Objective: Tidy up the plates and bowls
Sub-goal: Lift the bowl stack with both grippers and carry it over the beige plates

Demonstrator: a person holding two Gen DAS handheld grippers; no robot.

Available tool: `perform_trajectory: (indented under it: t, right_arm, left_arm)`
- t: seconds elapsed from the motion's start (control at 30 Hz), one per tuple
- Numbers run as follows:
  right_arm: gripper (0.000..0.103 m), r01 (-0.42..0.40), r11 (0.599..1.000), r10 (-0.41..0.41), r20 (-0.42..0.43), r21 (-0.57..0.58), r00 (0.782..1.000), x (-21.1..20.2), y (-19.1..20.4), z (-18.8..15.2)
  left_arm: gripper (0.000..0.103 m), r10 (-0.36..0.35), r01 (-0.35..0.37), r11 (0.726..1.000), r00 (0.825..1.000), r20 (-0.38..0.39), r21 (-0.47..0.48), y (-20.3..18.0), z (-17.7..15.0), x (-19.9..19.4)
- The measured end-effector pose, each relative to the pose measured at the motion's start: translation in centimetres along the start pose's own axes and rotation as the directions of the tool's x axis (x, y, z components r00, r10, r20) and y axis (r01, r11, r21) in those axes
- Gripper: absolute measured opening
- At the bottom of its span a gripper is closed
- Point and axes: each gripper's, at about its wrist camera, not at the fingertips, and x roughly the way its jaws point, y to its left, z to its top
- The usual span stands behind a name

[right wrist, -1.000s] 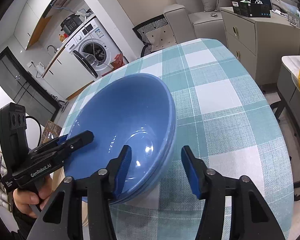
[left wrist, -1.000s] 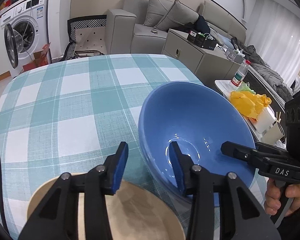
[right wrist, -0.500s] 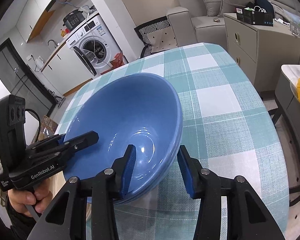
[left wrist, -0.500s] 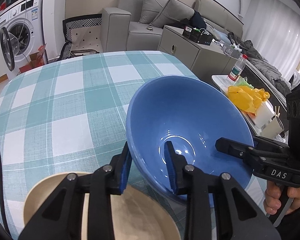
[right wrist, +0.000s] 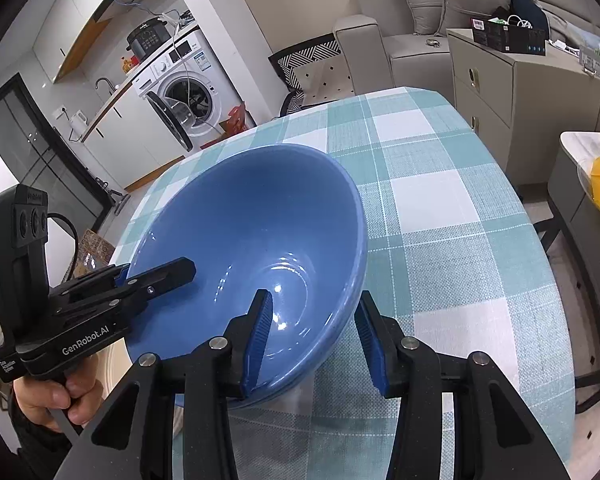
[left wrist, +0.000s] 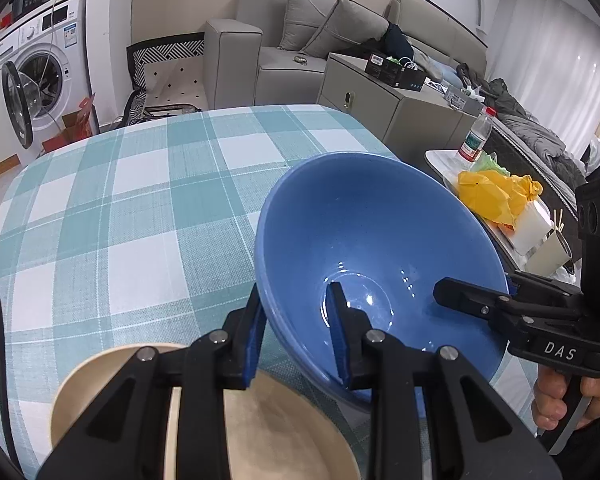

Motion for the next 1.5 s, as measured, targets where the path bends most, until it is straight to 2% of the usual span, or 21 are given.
perform_trajectory:
  t: [0.63,1.5]
  right_arm:
    - [0.044,0.002,1.0,-0.002,0.029,-0.014,1.0,-1.4,0.1,0.1]
    - [0.044,-0.004,0.999,0.008,0.09,-0.035,0.996,-4.8,1.5,-0.3]
  left_arm:
    - [0.028,0.006,-0.007,1.0,1.0,0.03,0.018,-0.9,0.0,-1.8]
    - [0.028,0.049,-0.052,0.998,0.996,0.074,0.034,-2.6,-0.1,-5.3]
